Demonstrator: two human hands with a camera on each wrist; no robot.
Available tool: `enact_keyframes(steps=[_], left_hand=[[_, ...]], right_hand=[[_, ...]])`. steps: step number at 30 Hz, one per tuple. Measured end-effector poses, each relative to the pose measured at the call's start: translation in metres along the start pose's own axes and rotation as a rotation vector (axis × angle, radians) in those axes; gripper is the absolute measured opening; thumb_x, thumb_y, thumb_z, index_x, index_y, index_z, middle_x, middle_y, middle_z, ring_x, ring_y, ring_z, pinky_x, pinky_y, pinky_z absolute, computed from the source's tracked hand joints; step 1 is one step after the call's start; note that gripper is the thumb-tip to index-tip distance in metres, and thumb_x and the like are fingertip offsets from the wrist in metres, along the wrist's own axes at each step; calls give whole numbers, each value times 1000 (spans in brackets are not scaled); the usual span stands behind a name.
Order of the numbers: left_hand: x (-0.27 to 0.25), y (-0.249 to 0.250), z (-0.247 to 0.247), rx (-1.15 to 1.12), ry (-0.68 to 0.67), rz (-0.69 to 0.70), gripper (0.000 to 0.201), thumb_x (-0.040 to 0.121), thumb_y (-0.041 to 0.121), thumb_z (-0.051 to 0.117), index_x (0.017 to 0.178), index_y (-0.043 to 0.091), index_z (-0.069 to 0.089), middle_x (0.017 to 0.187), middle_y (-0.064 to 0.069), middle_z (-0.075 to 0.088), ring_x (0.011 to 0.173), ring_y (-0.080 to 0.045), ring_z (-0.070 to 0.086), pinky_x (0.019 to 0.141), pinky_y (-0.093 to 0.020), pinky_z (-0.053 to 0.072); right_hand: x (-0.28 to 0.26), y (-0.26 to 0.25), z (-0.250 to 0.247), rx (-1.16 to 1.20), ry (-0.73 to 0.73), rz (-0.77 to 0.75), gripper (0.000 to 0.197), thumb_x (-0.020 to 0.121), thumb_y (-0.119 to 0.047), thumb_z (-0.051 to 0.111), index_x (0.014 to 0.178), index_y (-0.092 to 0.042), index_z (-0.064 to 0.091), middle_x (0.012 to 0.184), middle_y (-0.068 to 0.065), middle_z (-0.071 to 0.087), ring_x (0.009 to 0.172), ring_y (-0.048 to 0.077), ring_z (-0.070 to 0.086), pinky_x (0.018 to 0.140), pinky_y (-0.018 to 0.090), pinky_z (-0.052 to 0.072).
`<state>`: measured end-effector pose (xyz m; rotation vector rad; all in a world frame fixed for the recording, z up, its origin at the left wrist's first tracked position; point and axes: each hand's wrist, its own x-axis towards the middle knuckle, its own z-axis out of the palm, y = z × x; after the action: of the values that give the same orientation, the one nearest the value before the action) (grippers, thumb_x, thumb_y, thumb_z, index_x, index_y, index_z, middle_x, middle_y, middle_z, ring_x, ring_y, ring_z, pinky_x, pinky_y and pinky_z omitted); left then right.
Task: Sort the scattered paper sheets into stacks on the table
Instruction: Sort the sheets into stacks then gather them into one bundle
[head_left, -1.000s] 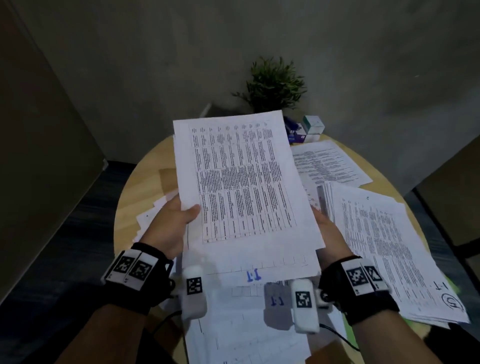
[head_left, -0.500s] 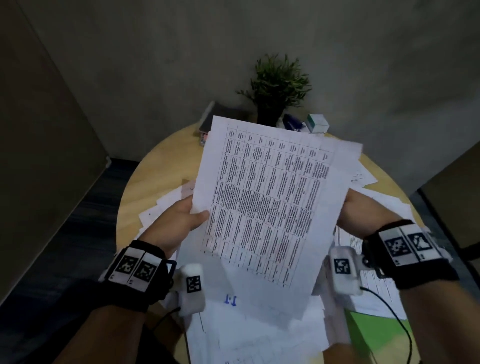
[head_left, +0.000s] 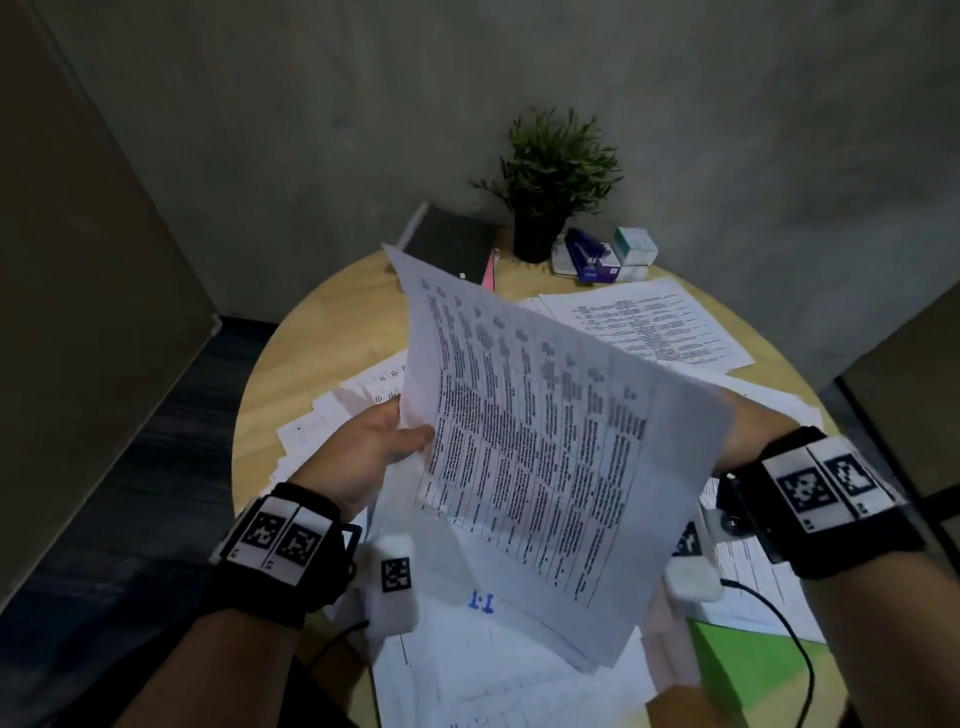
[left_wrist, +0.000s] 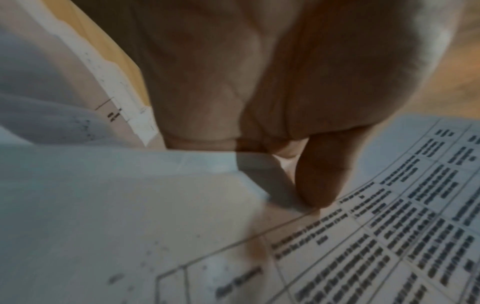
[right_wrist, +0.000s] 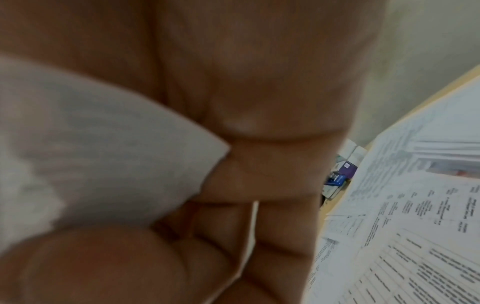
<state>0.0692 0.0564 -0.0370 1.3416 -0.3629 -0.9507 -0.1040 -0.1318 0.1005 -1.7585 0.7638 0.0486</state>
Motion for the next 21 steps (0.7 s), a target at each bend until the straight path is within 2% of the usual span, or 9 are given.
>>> enact_keyframes(steps=[2, 4, 8, 10, 12, 15, 17, 19, 21], left_hand=[[0, 0, 2, -15, 22, -9, 24, 84, -4, 57, 102, 9, 66, 89, -11, 73, 78, -28, 66, 75, -39, 52], [0, -2, 1, -40, 31, -18, 22, 79, -6, 60, 93, 6, 71, 87, -15, 72, 76, -29, 65, 71, -38, 53], [4, -5, -2, 58, 104, 52, 30, 81, -4, 64, 111, -1, 65, 104, -17, 72, 94, -33, 69, 76, -39, 57], [10, -4, -7, 97, 213, 92, 31, 89, 0, 61, 120, 6, 60, 111, -12, 71, 102, -33, 66, 88, -48, 54], [12, -2, -8, 101, 311, 95, 35, 91, 3, 60, 124, 13, 55, 114, -6, 69, 104, -26, 65, 89, -45, 53], [13, -5, -11, 154, 398, 95, 32, 93, 4, 57, 124, 14, 54, 123, -5, 63, 113, -22, 59, 98, -40, 46], [13, -8, -15, 217, 410, 85, 33, 93, 11, 59, 126, 17, 58, 128, -1, 62, 121, -23, 55, 107, -46, 39], [10, -6, -16, 219, 364, 74, 28, 93, 10, 59, 117, 24, 65, 119, 3, 68, 115, -21, 61, 105, -49, 41], [6, -1, -15, 212, 271, 78, 32, 93, 4, 57, 110, 30, 64, 112, 9, 71, 110, -17, 64, 103, -45, 43]], right_hand=[[3, 7, 5, 50, -92, -78, 34, 91, 19, 38, 111, 0, 57, 87, 6, 75, 89, 8, 70, 52, 2, 43], [8, 15, 0, 148, -162, -118, 33, 91, 16, 38, 91, -7, 62, 69, -9, 73, 66, -1, 68, 55, 9, 48], [28, 39, -10, 254, -84, -191, 25, 81, -4, 69, 104, -15, 71, 99, 3, 74, 91, 18, 70, 79, 32, 57], [33, 53, -13, 358, -7, -173, 60, 62, -44, 85, 114, -20, 66, 107, 7, 70, 93, 29, 66, 82, 44, 52], [39, 67, -9, 521, 55, -118, 83, 58, -66, 77, 126, -23, 57, 100, 8, 67, 84, 28, 63, 73, 42, 51], [45, 88, 12, 476, 132, -33, 61, 91, -44, 58, 144, -32, 32, 111, 17, 62, 95, 36, 65, 83, 51, 54], [48, 97, 25, 344, 158, -37, 61, 88, -27, 66, 140, -35, 35, 112, 13, 64, 100, 34, 65, 84, 52, 54], [53, 96, 33, 241, 228, -77, 39, 90, -15, 62, 125, -21, 45, 84, -3, 68, 75, 22, 63, 69, 39, 51], [59, 85, 35, 206, 317, -76, 22, 95, -8, 54, 110, -22, 45, 72, -8, 58, 65, 13, 54, 66, 33, 43]])
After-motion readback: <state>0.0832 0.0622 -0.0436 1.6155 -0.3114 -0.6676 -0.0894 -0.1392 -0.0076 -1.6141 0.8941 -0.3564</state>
